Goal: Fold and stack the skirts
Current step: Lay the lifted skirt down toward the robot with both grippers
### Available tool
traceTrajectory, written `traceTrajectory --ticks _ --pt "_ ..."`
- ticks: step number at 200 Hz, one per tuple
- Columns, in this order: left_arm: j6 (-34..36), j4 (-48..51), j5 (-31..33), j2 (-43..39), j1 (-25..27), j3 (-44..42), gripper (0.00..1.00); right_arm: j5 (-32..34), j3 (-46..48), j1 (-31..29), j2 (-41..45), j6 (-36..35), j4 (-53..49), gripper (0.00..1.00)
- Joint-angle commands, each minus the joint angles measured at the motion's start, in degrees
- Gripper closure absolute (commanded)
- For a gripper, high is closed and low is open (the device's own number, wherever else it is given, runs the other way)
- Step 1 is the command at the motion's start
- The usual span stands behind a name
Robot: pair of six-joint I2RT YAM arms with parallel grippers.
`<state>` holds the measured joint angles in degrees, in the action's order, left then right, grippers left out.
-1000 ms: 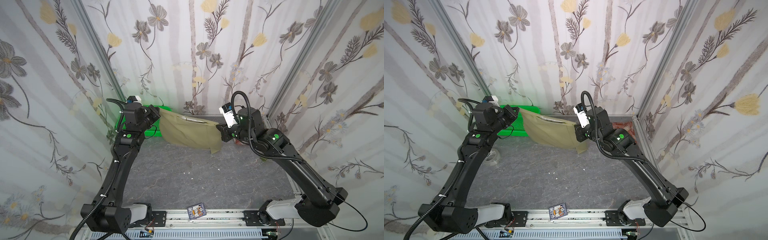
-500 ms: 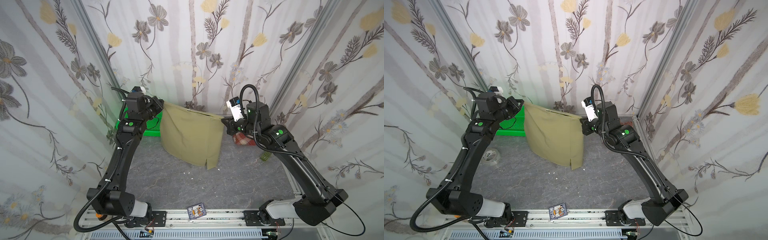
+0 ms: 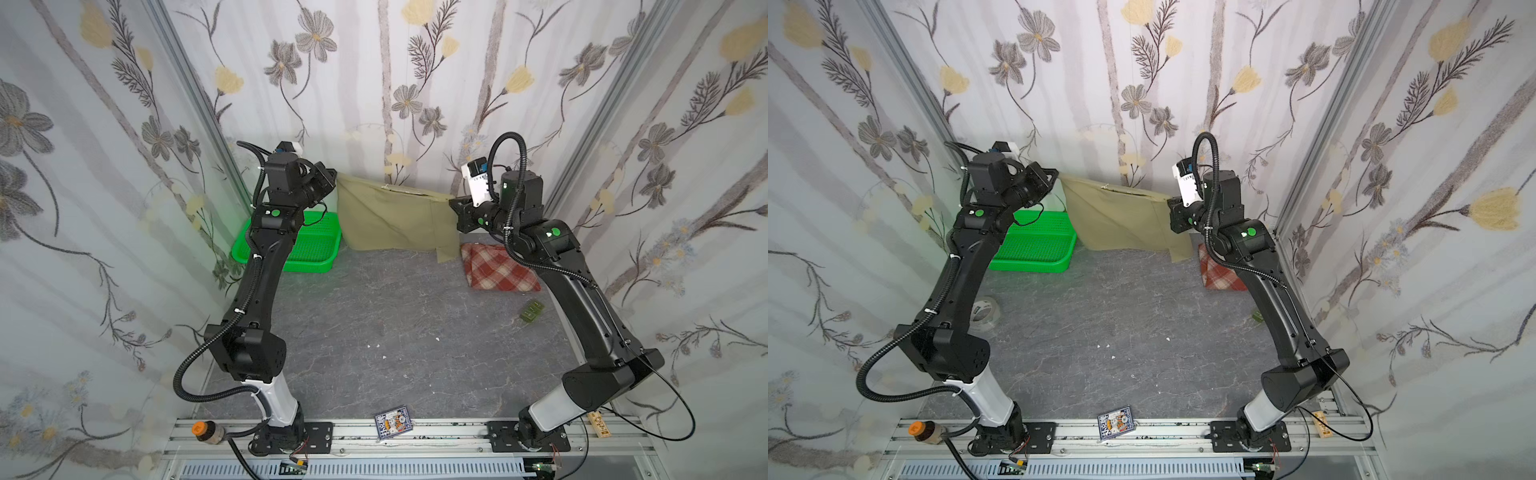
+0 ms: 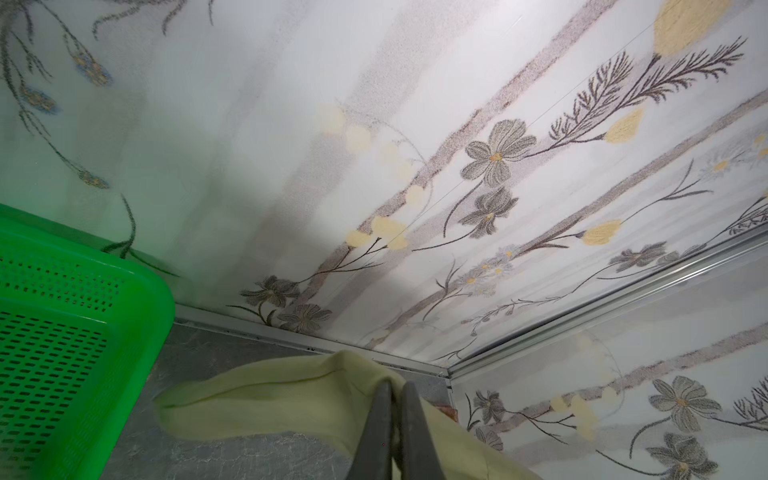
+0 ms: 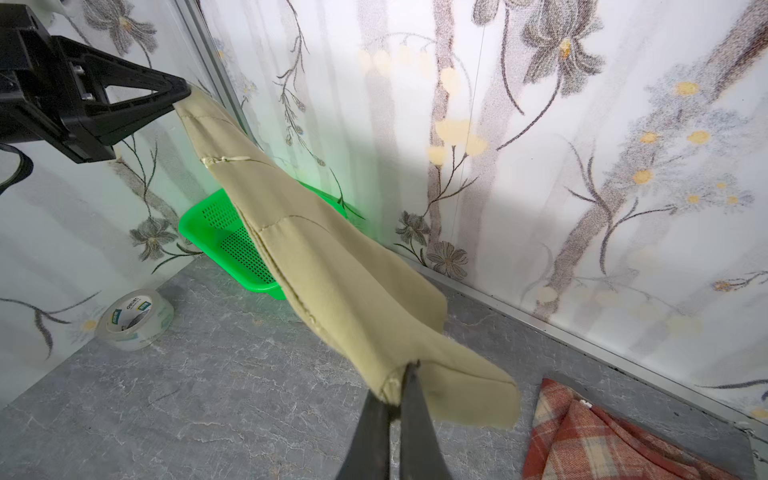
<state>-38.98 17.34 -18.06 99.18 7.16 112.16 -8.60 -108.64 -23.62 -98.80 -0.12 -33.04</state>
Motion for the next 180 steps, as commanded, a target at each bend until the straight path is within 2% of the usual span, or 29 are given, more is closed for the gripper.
traceTrajectory --ticks 1,34,60,81,118,145,163,167,171,180 --pt "0.73 -1.21 10.46 -4.53 0.24 -8.48 1.00 7.48 6.90 -0.32 3.64 -0.48 -2.74 1.00" --pt "0.91 -3.28 15.49 -17.08 3.14 -33.39 1.00 7.29 32.17 -4.97 14.77 4.53 6.28 1.00" --pt "-2.15 -5.02 17.25 -27.66 3.39 -55.17 1.00 3.47 50.94 -10.97 21.41 13.48 14.49 1.00" --pt "-3.47 -5.04 18.06 -34.66 3.28 -67.71 1.00 -0.56 63.12 -15.89 23.43 21.01 23.12 1.00" --pt "-6.23 -4.87 16.37 -38.58 3.30 -78.13 1.00 -1.56 71.93 -22.48 18.97 25.90 28.12 1.00" --pt "-8.17 -4.36 15.68 -41.61 3.30 -81.23 1.00 -1.54 74.34 -27.00 17.90 28.35 30.07 1.00" --pt "-8.63 -3.12 15.66 -43.78 3.30 -81.60 1.00 -3.97 75.86 -28.50 18.87 30.06 31.63 1.00" --pt "-8.65 -2.63 15.61 -44.21 3.30 -81.51 1.00 -4.32 76.19 -28.81 19.18 30.46 31.75 0.96" --pt "-8.58 -2.21 15.62 -44.59 3.30 -81.41 0.92 -4.88 76.36 -29.08 19.52 30.61 31.85 0.89" --pt "-8.39 -1.05 16.24 -45.37 3.30 -81.22 0.66 -5.88 76.71 -29.45 20.32 30.99 31.56 0.69"
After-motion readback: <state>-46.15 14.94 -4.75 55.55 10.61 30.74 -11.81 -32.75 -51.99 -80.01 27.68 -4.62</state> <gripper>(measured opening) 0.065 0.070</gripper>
